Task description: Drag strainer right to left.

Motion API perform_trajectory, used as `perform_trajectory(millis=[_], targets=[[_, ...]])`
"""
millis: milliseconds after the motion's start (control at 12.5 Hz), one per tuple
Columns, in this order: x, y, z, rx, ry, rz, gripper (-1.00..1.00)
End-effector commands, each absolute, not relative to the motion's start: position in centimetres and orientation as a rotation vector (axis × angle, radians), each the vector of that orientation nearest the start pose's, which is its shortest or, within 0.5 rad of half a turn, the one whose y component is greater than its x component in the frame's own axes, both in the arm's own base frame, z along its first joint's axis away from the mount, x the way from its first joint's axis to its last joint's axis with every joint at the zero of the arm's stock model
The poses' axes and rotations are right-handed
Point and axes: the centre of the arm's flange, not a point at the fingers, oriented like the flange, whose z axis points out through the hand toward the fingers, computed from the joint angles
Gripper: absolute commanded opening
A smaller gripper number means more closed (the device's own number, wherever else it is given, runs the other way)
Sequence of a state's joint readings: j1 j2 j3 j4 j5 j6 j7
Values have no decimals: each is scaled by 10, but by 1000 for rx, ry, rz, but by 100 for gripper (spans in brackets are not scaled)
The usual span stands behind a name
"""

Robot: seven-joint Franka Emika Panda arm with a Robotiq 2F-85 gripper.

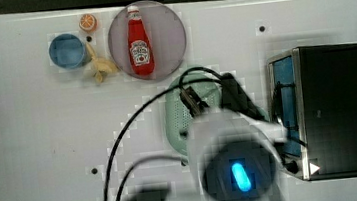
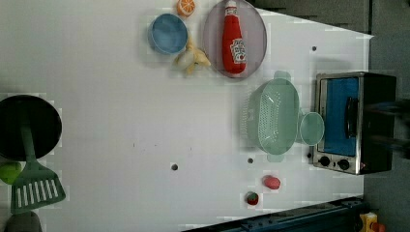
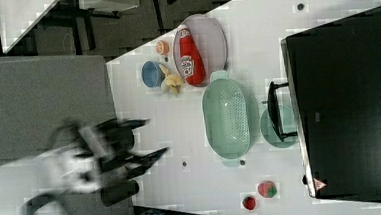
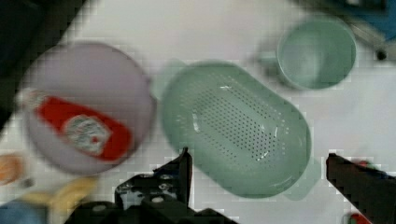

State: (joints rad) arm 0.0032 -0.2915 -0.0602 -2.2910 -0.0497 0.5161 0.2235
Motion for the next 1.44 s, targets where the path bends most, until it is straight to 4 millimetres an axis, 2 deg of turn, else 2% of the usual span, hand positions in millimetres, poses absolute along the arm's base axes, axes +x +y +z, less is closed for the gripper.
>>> perform_trajectory(millis=[80, 400, 560, 720, 880, 1040, 1440], targets=[[466, -19, 342, -2580, 1906, 62, 100], [480, -12, 249, -2448, 2037, 3, 100], [481, -7, 213, -2390, 2099, -4, 100], [482, 0, 186, -2329, 2136, -29, 100], [480, 11, 165, -2329, 2120, -32, 100], [476, 19, 153, -2351, 2105, -10, 100], [475, 52, 151, -2400, 2037, 12, 100]])
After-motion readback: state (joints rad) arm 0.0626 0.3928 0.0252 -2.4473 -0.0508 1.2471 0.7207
